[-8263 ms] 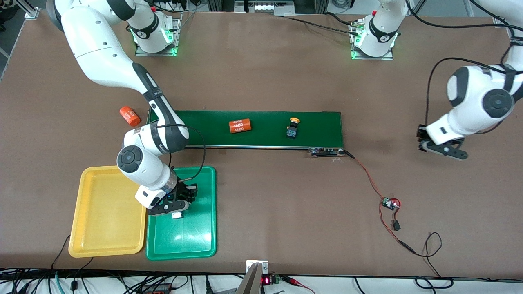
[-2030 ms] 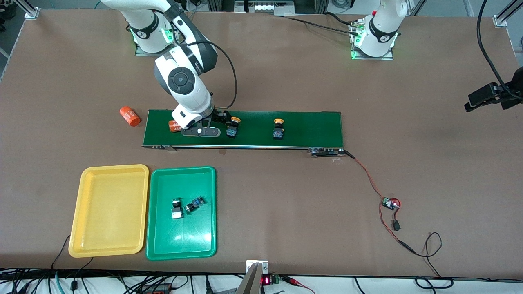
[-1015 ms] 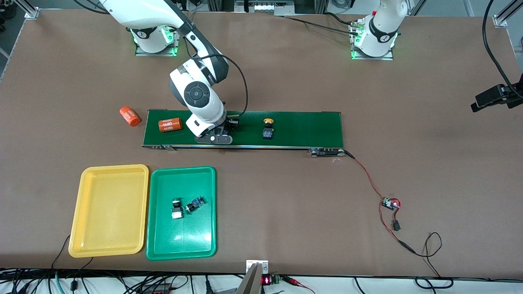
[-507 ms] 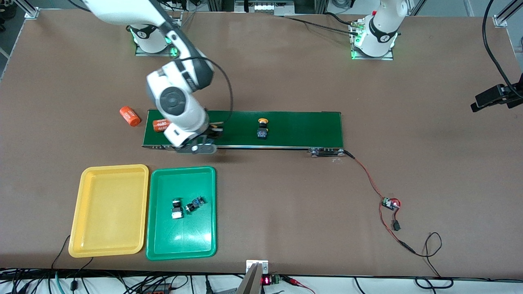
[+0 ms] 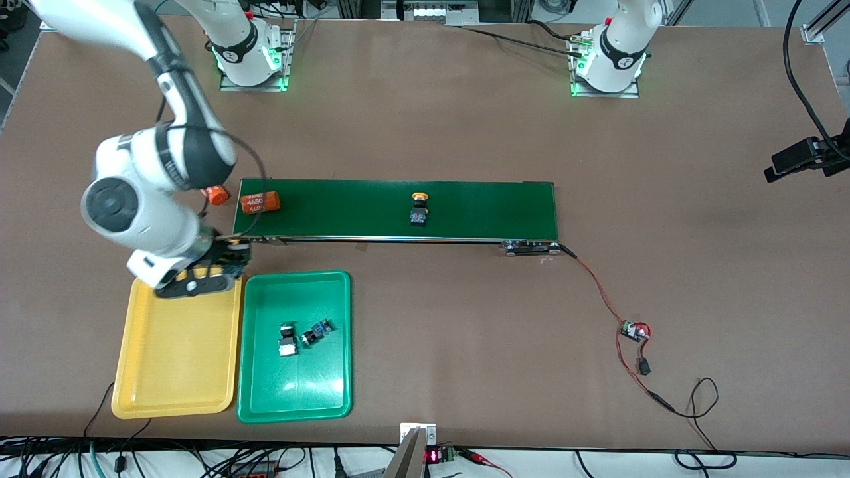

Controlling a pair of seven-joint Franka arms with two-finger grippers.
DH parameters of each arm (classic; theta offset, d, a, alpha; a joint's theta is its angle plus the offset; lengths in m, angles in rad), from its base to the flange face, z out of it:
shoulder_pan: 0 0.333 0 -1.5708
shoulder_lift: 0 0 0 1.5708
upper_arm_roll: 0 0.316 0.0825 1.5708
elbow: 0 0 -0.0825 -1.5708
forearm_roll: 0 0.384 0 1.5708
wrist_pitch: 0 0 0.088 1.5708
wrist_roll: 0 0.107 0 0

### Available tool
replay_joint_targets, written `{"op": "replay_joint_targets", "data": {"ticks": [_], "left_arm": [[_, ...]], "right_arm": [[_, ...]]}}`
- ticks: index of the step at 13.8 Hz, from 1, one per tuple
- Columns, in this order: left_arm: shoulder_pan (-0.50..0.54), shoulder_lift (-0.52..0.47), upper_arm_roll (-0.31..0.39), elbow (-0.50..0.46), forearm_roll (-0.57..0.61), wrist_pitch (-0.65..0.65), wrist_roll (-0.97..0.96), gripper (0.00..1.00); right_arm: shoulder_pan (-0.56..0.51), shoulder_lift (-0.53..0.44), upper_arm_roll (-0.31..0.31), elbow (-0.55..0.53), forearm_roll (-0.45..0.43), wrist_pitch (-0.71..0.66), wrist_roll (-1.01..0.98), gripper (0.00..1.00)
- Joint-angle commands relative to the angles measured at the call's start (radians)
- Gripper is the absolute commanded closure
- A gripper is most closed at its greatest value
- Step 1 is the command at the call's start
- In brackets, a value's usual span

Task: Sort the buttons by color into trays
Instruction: 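Carry the yellow button into the yellow tray and open the right gripper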

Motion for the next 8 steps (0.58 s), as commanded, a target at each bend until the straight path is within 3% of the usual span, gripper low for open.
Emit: {"op": "replay_joint_targets", "data": {"ticks": [1,4,8], "left_arm": [[0.006,-0.009,-0.008,-0.006,-0.009,-0.006,0.023,0.00],[0.006,-0.012,-0.009,-0.005,-0.010,-0.010,0.023,0.00],[0.006,-0.013,-0.011,-0.005,-0.010,-0.033,0.023,0.00]], "right_arm": [[-0.044,0.119,-0.023,0.122,-0.026,-0.005,-0.110,0.95],[-0.053,0.209,-0.096,0.210,-0.030,0.003,-0.199,0.94],[-0.071,0.281,-0.159,0.231,-0.032,0.121,-0.264,0.90]]}}
